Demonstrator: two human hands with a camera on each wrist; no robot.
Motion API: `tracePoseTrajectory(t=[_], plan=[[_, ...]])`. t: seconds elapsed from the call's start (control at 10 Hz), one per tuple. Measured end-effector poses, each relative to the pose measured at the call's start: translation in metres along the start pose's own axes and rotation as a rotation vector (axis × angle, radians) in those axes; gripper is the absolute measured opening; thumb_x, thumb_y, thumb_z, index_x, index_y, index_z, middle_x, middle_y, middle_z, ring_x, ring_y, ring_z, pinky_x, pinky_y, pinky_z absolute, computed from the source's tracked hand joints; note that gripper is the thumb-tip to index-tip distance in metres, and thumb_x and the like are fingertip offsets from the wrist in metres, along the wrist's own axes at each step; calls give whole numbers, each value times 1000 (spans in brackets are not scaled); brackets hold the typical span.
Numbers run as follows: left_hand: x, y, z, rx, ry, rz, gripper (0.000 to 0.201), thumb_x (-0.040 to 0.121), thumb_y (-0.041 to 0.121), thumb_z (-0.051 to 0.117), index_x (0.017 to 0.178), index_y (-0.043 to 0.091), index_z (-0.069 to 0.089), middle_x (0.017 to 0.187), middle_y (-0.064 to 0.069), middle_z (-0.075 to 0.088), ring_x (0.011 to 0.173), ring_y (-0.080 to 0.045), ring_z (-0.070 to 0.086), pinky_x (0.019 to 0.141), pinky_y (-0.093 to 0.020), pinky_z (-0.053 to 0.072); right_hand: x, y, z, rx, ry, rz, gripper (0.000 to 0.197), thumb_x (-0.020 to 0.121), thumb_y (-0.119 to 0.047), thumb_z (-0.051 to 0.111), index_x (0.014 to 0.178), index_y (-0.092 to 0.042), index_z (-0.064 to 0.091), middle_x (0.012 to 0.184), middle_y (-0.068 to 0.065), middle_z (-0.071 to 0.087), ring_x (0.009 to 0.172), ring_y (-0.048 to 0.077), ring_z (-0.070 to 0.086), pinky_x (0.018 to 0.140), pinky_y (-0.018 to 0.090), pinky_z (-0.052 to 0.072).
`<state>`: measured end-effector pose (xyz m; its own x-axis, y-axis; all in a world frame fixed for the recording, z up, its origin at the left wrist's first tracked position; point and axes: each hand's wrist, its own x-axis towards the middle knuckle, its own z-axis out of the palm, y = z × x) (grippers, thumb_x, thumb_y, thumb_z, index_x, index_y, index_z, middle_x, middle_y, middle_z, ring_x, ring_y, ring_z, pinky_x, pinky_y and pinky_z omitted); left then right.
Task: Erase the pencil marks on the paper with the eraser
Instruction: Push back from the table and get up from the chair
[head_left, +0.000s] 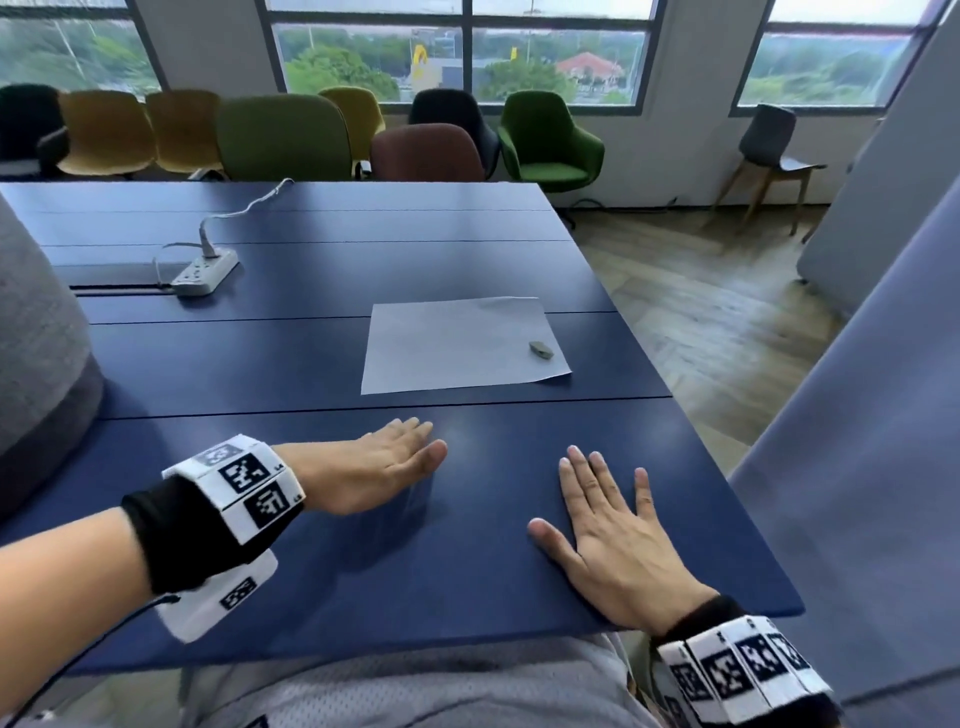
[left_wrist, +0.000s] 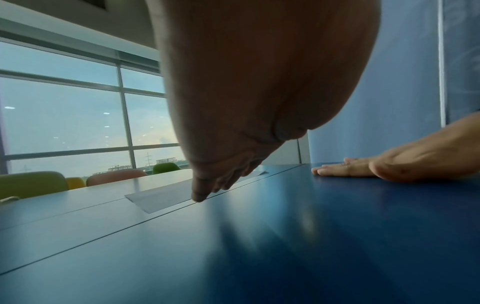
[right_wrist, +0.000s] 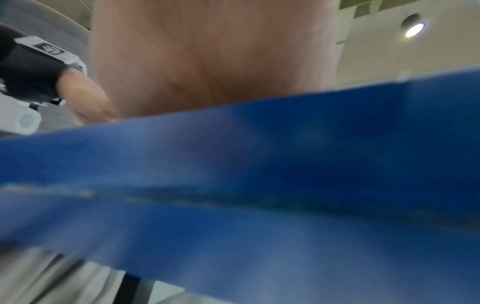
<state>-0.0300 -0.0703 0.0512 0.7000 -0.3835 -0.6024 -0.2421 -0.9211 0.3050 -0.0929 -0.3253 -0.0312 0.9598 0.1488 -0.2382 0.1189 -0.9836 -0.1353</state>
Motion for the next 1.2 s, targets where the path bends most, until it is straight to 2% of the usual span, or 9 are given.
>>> tracePoseTrajectory(t=[0.1,0.3,0.5,0.6,0.8,0.9,1.0,1.1,1.2], plan=[[10,12,3,55,24,-18,83,89,66,3,155,17,-13,162,4,-19,146,-7,-19,117,-27,-9,2,1,-3,8,11,97,127,47,-78,-41,151,-9,-17,159,3,-26,145,17,-28,115,53,-20],[56,32,-4,156,90,-15,79,96,60,6,155,8,-10,162,-6,-17,148,-16,-17,121,-36,-5,6,-65,0,40,4,-174,103,71,-74,-11,151,-11,-16,159,3,-25,143,17,-32,111,56,-24],[92,43,1,256,110,-68,88,93,68,8,153,8,-15,160,-7,-25,147,-17,-21,121,-40,-8,3,-12,6,73,35,37,101,71,-73,-15,151,-11,-17,159,1,-26,143,15,-31,111,55,-25],[100,68,21,286,136,-89,92,93,71,13,152,7,-19,158,-11,-30,146,-22,-26,120,-42,-10,-10,22,6,127,55,126,109,63,-80,-26,148,-13,-23,157,0,-31,141,15,-35,114,54,-22],[114,153,53,317,58,110,90,92,73,12,153,14,-19,156,-9,-33,143,-20,-31,118,-46,-15,-49,45,12,236,152,276,109,50,-77,-43,139,-16,-32,155,1,-35,140,16,-36,116,43,-22],[105,177,51,159,-39,236,74,99,62,9,155,18,-12,161,-2,-23,146,-14,-23,119,-42,-14,-59,51,15,272,143,328,120,40,-78,-48,141,-16,-30,156,1,-33,140,14,-36,118,37,-20],[75,172,18,-256,-77,265,65,102,53,5,157,18,0,163,5,-4,150,-12,-3,116,-27,-3,-60,52,15,271,126,277,114,42,-83,-43,138,-21,-35,152,-5,-40,136,9,-42,114,41,-25],[75,131,-11,-424,163,208,60,105,49,8,157,19,10,164,-6,5,150,-17,7,108,-18,4,-50,25,15,126,100,49,103,75,-84,-14,152,-17,-8,161,-7,-20,147,13,-20,110,60,-13],[77,107,-26,836,485,-40,67,86,-13,-11,149,-3,10,160,-21,16,144,-23,22,117,-31,16,-33,-18,18,26,156,-181,86,91,-75,17,147,-14,39,158,-2,28,147,27,21,104,66,7]])
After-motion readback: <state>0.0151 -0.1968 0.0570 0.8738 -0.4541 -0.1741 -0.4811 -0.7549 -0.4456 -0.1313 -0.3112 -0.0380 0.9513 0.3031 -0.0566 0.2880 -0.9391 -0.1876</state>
